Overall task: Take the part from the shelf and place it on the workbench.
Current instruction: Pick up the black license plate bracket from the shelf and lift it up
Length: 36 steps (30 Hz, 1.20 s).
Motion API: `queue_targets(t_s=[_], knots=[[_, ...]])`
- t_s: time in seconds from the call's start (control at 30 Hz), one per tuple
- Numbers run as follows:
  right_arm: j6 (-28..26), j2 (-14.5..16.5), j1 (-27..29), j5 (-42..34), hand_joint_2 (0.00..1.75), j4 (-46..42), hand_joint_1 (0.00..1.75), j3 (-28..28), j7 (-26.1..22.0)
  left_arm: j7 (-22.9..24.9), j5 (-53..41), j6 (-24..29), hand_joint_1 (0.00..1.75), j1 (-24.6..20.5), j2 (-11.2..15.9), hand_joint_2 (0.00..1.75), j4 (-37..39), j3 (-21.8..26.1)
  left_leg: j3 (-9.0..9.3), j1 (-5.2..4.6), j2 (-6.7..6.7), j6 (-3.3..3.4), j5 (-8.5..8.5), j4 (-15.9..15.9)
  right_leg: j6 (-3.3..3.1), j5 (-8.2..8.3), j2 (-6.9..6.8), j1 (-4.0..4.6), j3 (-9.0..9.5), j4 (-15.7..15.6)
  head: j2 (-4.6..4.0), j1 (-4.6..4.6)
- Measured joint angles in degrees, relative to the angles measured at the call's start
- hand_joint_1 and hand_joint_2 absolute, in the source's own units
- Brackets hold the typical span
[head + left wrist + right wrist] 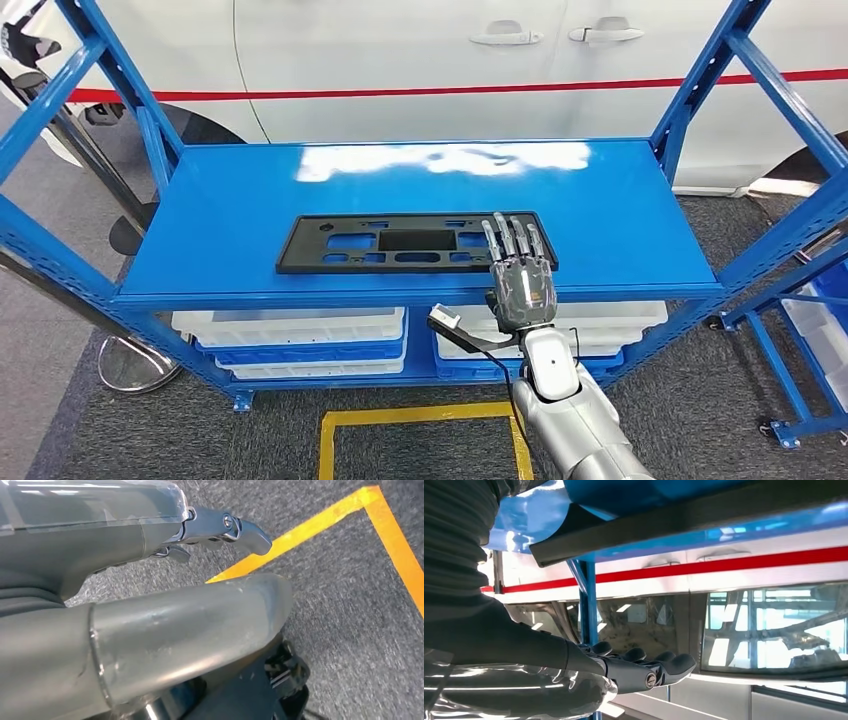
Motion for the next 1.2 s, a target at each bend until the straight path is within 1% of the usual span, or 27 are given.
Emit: queue_targets(t_s=[0.07,0.1,0.17,0.23,0.27,0.3,0.37,0.4,0.43,0.47,0.53,0.57,0.6,0.67,0.73,0.77,0.8,0.87,0.9,0.93,0.97,1.0,1.03,1.07,1.1,1.13,1.2], knots=[[0.0,0.05,0.09,-0.01,1.75,-1.14,0.0,-0.61,-0.45,-0.07,-0.29,-0.01,0.0,-0.04,-0.02,0.0,0.0,0.02,-0.15,-0.18,-0.08,-0.5,-0.58,0.75,-0.32,2.69,0.02,0.03,3.12,-6.73,0.0,-0.02],[0.01,0.09,0.19,-0.02,1.75,-1.71,0.0,-0.91,-0.69,-0.12,-0.44,-0.01,0.0,-0.07,-0.03,0.0,0.0,0.03,-0.27,-0.27,-0.09,-0.78,-0.81,1.06,-0.55,3.06,0.05,0.09,3.91,-8.55,0.0,-0.02],[0.01,0.17,0.48,-0.02,1.75,-2.4,0.0,-1.4,-0.93,-0.28,-0.62,-0.18,0.0,-0.08,-0.02,0.0,0.0,0.08,-0.39,-0.35,-0.1,-1.27,-0.96,1.19,-1.13,2.84,0.15,0.28,4.0,-9.1,0.0,-0.03],[0.01,0.22,0.68,-0.01,1.75,-2.82,0.0,-1.73,-0.95,-0.56,-0.52,-0.49,0.0,-0.06,0.0,0.0,0.0,0.23,-0.54,-0.24,-0.05,-1.81,-1.55,1.69,-1.74,2.93,0.13,0.16,4.18,-9.33,0.0,-0.03],[0.01,0.28,0.7,0.0,1.75,-3.03,0.0,-1.85,-0.95,-0.68,-0.36,-0.64,0.0,-0.09,0.01,0.0,0.0,0.36,-1.14,-0.17,-0.02,-2.14,-2.56,3.17,-2.04,2.99,0.09,0.03,4.29,-9.47,0.0,-0.03],[0.01,0.34,0.71,0.01,1.75,-3.23,0.0,-1.95,-0.95,-0.77,-0.14,-0.75,0.0,-0.12,0.01,0.0,0.0,0.5,-2.26,-0.06,0.01,-2.46,-4.04,5.69,-2.25,3.01,0.04,-0.07,4.39,-9.56,0.0,-0.04],[0.01,0.43,0.86,0.01,1.75,-3.42,0.0,-2.06,-0.95,-0.82,0.21,-0.96,0.0,-0.11,0.0,0.0,0.0,0.8,-5.83,0.13,0.03,-2.96,-7.32,13.15,-2.5,2.92,-0.02,-0.01,4.43,-9.56,0.0,-0.04],[0.01,0.43,0.99,0.01,1.75,-3.43,0.0,-2.09,-0.96,-0.8,0.3,-1.03,0.0,-0.04,0.0,0.0,0.0,0.92,-7.32,0.21,0.03,-3.08,-8.06,16.0,-2.57,2.88,-0.02,0.03,4.45,-9.55,0.0,-0.03],[0.01,0.44,1.12,0.01,1.75,-3.43,0.0,-2.13,-0.98,-0.77,0.32,-1.07,0.0,0.02,0.0,0.0,0.0,1.03,-8.04,0.24,0.03,-3.09,-7.75,17.09,-2.63,2.82,0.0,0.07,4.49,-9.54,0.0,-0.03],[0.01,0.44,1.21,0.01,1.75,-3.43,0.0,-2.15,-1.01,-0.73,0.32,-1.08,0.0,0.05,0.0,0.0,0.0,1.09,-7.65,0.25,0.02,-2.96,-6.35,15.86,-2.66,2.77,0.04,0.09,4.59,-9.53,0.0,-0.04],[0.01,0.49,1.26,0.01,1.75,-3.46,0.0,-2.19,-1.08,-0.65,0.29,-1.08,0.0,-0.03,0.02,0.0,0.0,1.19,-4.41,0.14,0.02,-2.28,-2.17,8.51,-2.59,2.58,0.13,0.14,4.96,-9.56,0.0,-0.03],[0.01,0.51,1.24,0.01,1.75,-3.47,0.0,-2.2,-1.09,-0.61,0.27,-1.07,0.0,-0.12,0.03,0.0,0.0,1.27,-2.72,-0.02,0.01,-1.87,-0.78,4.95,-2.45,2.49,0.16,0.22,5.1,-9.57,0.0,-0.03],[0.01,0.54,1.23,0.01,1.75,-3.48,0.0,-2.2,-1.08,-0.59,0.24,-1.05,0.0,-0.21,0.05,0.0,0.0,1.34,-1.51,-0.2,0.0,-1.52,-0.07,2.39,-2.24,2.44,0.16,0.25,5.15,-9.6,0.0,-0.03],[0.01,0.58,1.26,0.01,1.75,-3.48,0.0,-2.21,-0.99,-0.55,0.17,-0.98,0.0,-0.29,0.06,0.0,0.0,1.44,-0.91,-0.53,-0.05,-1.16,-0.19,1.05,-1.69,2.48,0.12,0.24,5.09,-9.74,0.0,-0.03],[0.0,0.6,1.33,0.01,1.75,-3.67,0.0,-2.25,-0.91,-0.62,-0.02,-0.88,0.0,-0.24,0.03,0.0,0.0,1.44,-0.6,-0.31,-0.04,-0.67,0.12,0.27,-1.02,2.27,0.07,0.2,5.17,-9.72,0.0,-0.02],[-0.01,0.59,1.31,0.01,1.75,-3.79,0.0,-2.33,-0.9,-0.71,-0.16,-0.84,0.0,-0.25,0.01,0.0,0.0,1.44,-0.35,-0.16,-0.02,-0.29,0.13,-0.23,-0.71,1.65,0.06,0.2,4.82,-8.87,0.0,-0.01],[-0.01,0.58,1.3,0.01,1.75,-3.91,0.0,-2.43,-0.91,-0.85,-0.37,-0.83,0.0,-0.28,-0.02,0.0,0.0,1.44,-0.1,-0.01,0.0,0.14,0.11,-0.69,-0.46,0.58,0.06,0.19,3.88,-6.91,0.0,-0.01],[0.01,0.58,1.5,0.01,1.75,-3.95,0.0,-2.65,-0.99,-1.13,-0.75,-0.9,0.0,-0.3,-0.05,0.0,0.0,1.44,0.19,-0.06,0.08,0.62,-0.23,-0.87,-0.12,-2.27,0.05,0.09,0.2,-0.02,0.0,0.0],[0.01,0.57,1.7,0.01,1.75,-3.94,0.0,-2.75,-1.04,-1.23,-0.84,-0.96,0.0,-0.26,-0.06,0.0,0.0,1.44,0.32,-0.09,0.14,0.68,-0.22,-0.77,0.01,-3.29,0.04,0.05,-1.71,3.33,0.0,-0.01],[0.01,0.55,1.9,0.01,1.75,-3.93,0.0,-2.87,-1.07,-1.3,-0.82,-1.04,0.0,-0.23,-0.08,0.0,0.0,1.44,0.47,-0.1,0.19,0.6,-0.23,-0.64,0.12,-3.42,0.03,0.01,-2.95,5.19,0.0,0.0],[0.01,0.54,2.0,0.01,1.75,-3.93,0.0,-2.98,-1.08,-1.32,-0.71,-1.12,0.0,-0.2,-0.12,0.0,0.0,1.45,0.63,-0.09,0.21,0.47,-0.28,-0.46,0.19,-2.49,0.01,-0.03,-3.13,4.92,0.0,-0.01],[0.01,0.52,2.01,0.01,1.75,-3.94,0.0,-3.08,-1.08,-1.31,-0.62,-1.14,0.0,-0.21,-0.18,0.0,0.0,1.45,0.79,-0.06,0.15,0.32,-0.53,-0.25,0.2,-0.56,0.0,-0.09,-2.22,2.54,0.0,-0.01],[0.01,0.52,1.99,0.01,1.75,-3.98,0.0,-3.15,-1.08,-1.28,-0.56,-1.16,0.0,-0.23,-0.26,0.0,0.0,1.46,0.96,-0.02,0.1,0.13,-0.86,0.03,0.17,1.75,-0.01,-0.15,-0.64,-1.1,0.0,-0.01],[0.01,0.52,1.96,0.01,1.75,-4.03,0.0,-3.21,-1.08,-1.24,-0.55,-1.14,0.0,-0.28,-0.33,0.0,0.0,1.49,0.97,-0.11,0.05,-0.17,-1.27,0.44,0.08,3.25,0.0,-0.09,0.98,-4.59,0.0,0.0],[0.01,0.52,1.96,0.01,1.75,-4.11,0.0,-3.26,-1.08,-1.19,-0.57,-1.09,0.0,-0.33,-0.37,0.0,0.0,1.51,0.89,-0.19,0.0,-0.46,-1.61,0.79,-0.15,4.07,0.04,-0.05,2.11,-7.07,0.0,-0.01],[0.01,0.52,1.99,0.01,1.75,-4.19,0.0,-3.33,-1.08,-1.15,-0.61,-1.04,0.0,-0.37,-0.41,0.0,0.0,1.55,0.78,-0.27,-0.03,-0.76,-1.86,1.08,-0.4,4.17,0.09,0.03,2.64,-8.35,0.0,-0.01],[0.01,0.5,2.05,0.01,1.75,-4.29,0.0,-3.49,-1.09,-1.14,-0.74,-0.92,0.0,-0.41,-0.43,0.0,0.0,1.66,0.72,-0.3,-0.06,-1.28,-2.09,1.18,-1.1,3.8,0.22,0.15,2.71,-8.68,0.0,-0.02]])
